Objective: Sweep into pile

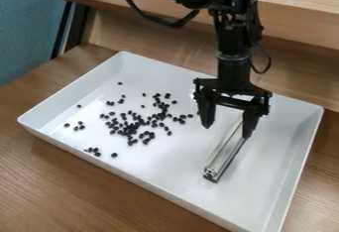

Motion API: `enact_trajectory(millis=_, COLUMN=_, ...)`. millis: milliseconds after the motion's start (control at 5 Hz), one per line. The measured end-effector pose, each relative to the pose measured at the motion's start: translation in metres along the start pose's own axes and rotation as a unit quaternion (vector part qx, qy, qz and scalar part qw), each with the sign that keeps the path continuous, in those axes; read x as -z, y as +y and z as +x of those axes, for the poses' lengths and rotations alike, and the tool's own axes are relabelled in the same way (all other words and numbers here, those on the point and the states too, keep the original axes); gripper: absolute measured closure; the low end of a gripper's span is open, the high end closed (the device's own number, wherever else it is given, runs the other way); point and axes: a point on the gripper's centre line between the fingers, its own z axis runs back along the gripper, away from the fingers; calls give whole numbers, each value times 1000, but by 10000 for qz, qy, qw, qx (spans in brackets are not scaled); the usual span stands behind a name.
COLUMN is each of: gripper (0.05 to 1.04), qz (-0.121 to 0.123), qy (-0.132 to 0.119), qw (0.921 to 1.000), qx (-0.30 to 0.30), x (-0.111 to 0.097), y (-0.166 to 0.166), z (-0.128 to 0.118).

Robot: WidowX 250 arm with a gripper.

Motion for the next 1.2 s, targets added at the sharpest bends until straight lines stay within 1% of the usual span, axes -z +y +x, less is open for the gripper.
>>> enact_trajectory(millis=200, gripper=83, qz=17, qy=0, qw=10000, qx=64, x=5, y=-8, z=-4)
enact_trajectory(millis=400, gripper=84, qz=127, qy=74, qw=9998, qx=96, x=16, y=-4, z=-6)
enact_trajectory(millis=600, gripper=83, qz=178, qy=48, qw=9998, qx=55, x=19, y=-3, z=-5)
enact_trajectory(millis=800, gripper=111, qz=188, qy=46, qw=9998, qx=38, x=26, y=-3, z=-4)
enact_trajectory(millis=1000, gripper=373, qz=107, qy=6, qw=9999, qx=41, x=35, y=-3, z=-8)
enact_trajectory(millis=1200, gripper=654, qz=128, qy=-38, qw=9999, qx=25, x=37, y=0, z=-7)
